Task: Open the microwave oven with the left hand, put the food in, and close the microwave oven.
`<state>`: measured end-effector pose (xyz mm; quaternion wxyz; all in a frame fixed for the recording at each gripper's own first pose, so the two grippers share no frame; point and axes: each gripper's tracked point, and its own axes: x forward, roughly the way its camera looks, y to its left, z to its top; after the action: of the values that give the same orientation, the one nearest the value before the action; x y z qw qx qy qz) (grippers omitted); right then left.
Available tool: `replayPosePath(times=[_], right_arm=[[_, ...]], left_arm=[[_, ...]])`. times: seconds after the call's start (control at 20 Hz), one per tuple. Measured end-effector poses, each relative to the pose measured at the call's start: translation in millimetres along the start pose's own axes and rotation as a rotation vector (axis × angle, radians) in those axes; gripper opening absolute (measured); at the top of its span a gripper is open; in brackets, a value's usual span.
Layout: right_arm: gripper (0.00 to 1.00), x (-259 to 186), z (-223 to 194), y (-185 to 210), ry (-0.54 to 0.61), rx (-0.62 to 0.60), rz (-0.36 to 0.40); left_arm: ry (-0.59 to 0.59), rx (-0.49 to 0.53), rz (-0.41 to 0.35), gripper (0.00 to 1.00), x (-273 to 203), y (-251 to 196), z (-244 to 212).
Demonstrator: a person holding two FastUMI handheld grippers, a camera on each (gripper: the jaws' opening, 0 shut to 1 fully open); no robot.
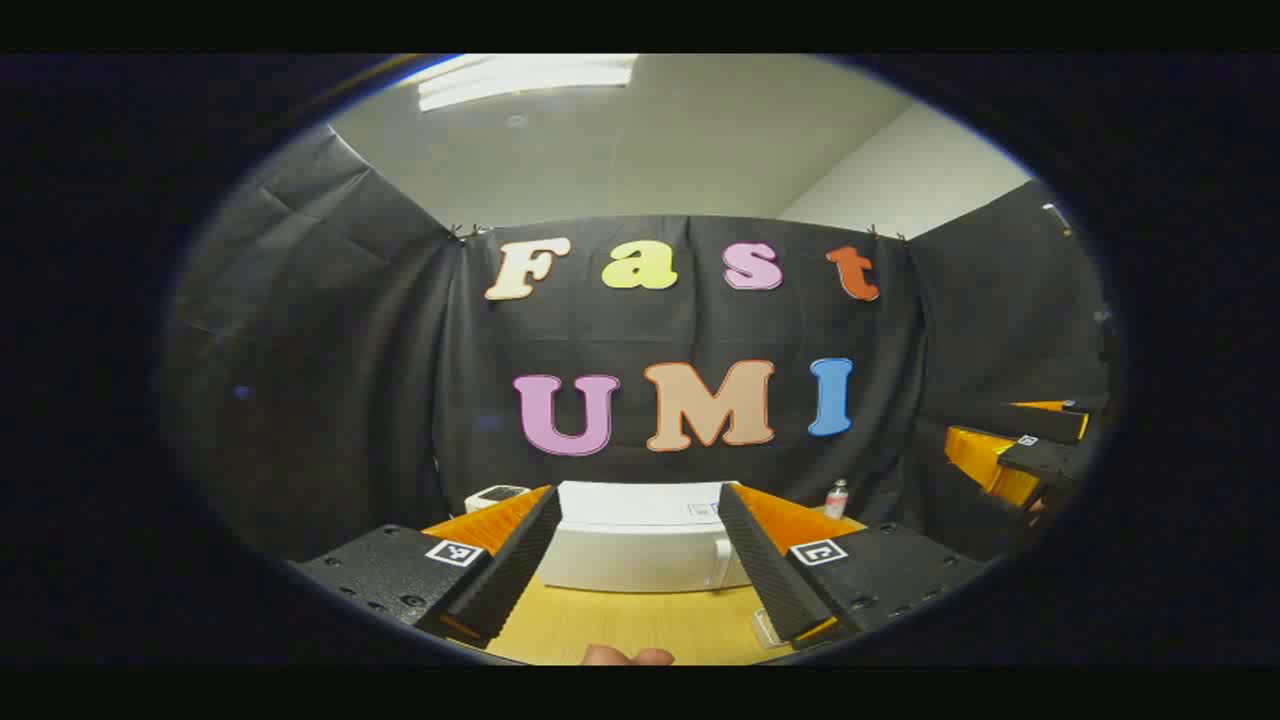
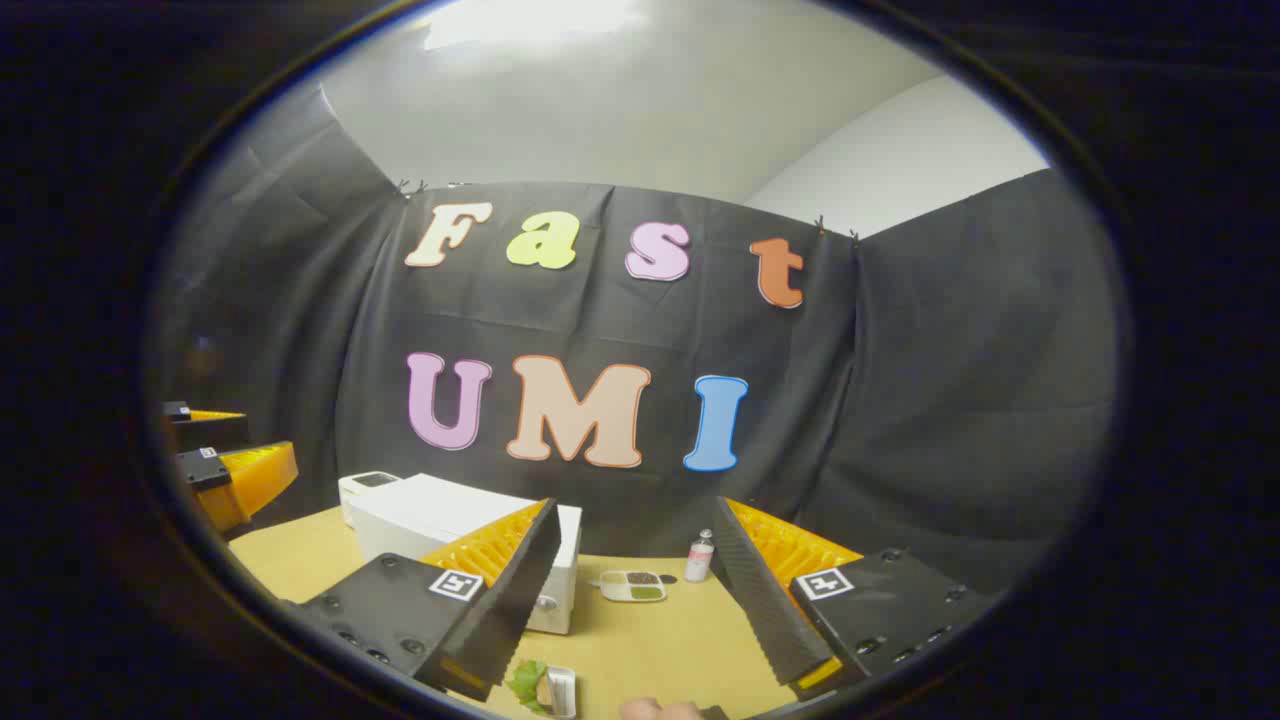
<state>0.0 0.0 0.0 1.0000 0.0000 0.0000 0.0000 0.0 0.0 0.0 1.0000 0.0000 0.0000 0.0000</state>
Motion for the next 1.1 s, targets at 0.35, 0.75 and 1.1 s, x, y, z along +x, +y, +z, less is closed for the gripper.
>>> replayPosePath(times=[0.35,0.75,1.1], right_arm=[[0.96,9,-2,1,-0.001,0.012,0.020],[0.96,15,-11,4,0.005,0.003,0.046],[0.96,28,-9,-3,-0.003,0.011,0.042]], left_arm=[[0.012,0.009,-0.010,0.95,5,-10,-2],[0.017,-0.002,-0.005,0.93,12,-16,-9],[0.021,-0.005,-0.006,0.96,23,-23,-13]])
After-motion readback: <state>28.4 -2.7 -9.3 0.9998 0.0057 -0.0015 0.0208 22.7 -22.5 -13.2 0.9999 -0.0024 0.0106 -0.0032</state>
